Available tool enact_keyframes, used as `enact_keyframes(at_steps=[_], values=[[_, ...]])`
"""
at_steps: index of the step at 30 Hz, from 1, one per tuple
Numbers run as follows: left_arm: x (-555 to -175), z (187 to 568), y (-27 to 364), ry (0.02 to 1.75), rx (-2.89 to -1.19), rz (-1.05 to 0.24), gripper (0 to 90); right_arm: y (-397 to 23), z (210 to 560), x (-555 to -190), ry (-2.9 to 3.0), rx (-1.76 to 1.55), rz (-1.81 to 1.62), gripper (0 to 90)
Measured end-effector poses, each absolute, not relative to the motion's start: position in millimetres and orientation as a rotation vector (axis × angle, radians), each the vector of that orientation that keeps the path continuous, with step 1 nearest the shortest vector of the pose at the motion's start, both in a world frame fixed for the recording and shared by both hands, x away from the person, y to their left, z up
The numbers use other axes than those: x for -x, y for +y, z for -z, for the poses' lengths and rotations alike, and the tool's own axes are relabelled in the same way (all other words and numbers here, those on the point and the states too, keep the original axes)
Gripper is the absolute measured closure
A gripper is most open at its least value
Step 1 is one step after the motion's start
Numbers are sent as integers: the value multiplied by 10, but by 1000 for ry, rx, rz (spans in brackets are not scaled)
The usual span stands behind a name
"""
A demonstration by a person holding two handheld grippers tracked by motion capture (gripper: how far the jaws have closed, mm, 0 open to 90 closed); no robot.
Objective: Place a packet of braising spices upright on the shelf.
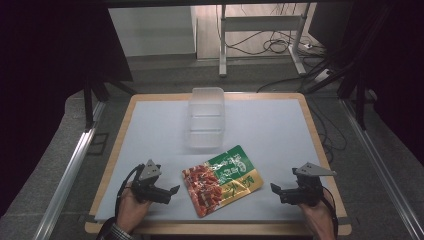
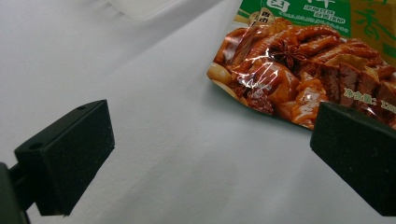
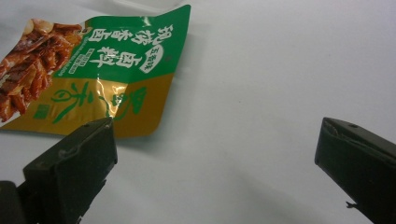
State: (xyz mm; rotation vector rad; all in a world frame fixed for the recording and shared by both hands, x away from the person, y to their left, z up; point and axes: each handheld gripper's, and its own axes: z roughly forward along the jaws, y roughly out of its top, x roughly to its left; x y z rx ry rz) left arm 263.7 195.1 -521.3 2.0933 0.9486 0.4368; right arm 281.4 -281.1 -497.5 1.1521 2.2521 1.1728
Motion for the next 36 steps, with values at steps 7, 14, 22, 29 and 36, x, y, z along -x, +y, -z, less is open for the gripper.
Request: enact_keyframes(at_steps=[7, 14, 22, 29, 36], values=[[-2637, 5214, 1946, 947, -2094, -435, 0, -2741, 4987, -2858, 2265, -1121, -1189, 0], [-2643, 5218, 1955, 949, -2086, -429, 0, -2622, 5001, -2930, 2277, -1097, -1221, 0], [-2641, 5218, 1950, 942, -2086, -426, 0, -2480, 5033, -3007, 2315, -1064, -1215, 0], [-2642, 5219, 1945, 941, -2089, -424, 0, -2445, 5030, -3062, 2315, -1069, -1242, 13], [-2644, 5224, 1935, 937, -2098, -421, 0, -2346, 5085, -3105, 2357, -1042, -1192, 31]])
